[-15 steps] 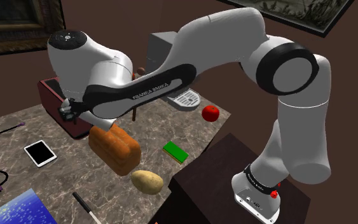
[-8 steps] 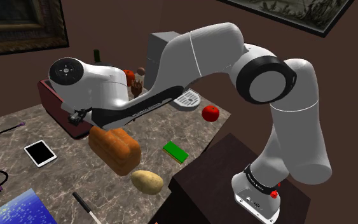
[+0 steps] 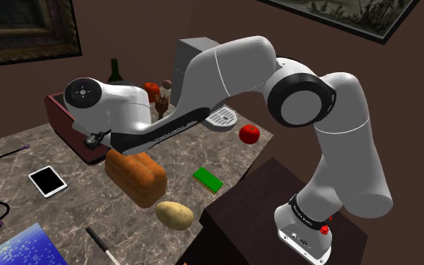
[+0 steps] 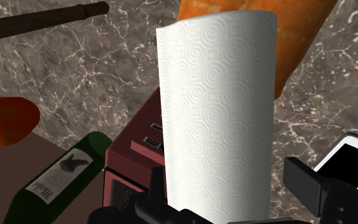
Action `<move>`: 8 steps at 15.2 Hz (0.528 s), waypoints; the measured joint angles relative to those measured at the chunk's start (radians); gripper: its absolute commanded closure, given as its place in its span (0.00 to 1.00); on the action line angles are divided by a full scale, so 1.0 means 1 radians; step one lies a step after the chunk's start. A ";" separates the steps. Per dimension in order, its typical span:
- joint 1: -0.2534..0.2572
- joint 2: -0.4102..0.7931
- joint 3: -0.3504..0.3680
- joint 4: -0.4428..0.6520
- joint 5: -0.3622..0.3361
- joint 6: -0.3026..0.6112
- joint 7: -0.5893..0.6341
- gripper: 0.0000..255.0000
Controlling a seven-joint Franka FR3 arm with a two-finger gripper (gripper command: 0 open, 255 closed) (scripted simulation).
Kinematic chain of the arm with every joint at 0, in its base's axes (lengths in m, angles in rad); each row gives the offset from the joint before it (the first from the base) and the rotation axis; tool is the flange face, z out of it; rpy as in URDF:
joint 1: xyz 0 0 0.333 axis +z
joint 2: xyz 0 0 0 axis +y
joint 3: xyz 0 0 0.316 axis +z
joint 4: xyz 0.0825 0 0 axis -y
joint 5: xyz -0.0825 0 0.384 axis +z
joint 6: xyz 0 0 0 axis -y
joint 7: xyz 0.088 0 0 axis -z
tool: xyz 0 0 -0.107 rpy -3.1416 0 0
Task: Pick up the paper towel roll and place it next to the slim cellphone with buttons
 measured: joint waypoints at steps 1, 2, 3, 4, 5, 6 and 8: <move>0.000 0.001 0.000 0.001 0.000 0.000 0.000 0.00; 0.000 0.002 0.000 0.002 0.000 0.001 0.000 0.00; 0.000 0.002 0.000 0.002 0.000 0.001 0.000 0.00; 0.000 0.003 0.000 0.002 0.000 0.001 0.000 0.00; 0.000 0.003 0.000 0.002 0.000 0.001 0.000 1.00; 0.000 0.003 0.000 0.002 0.000 0.001 0.000 1.00; 0.000 0.001 0.000 0.003 -0.001 0.001 0.000 1.00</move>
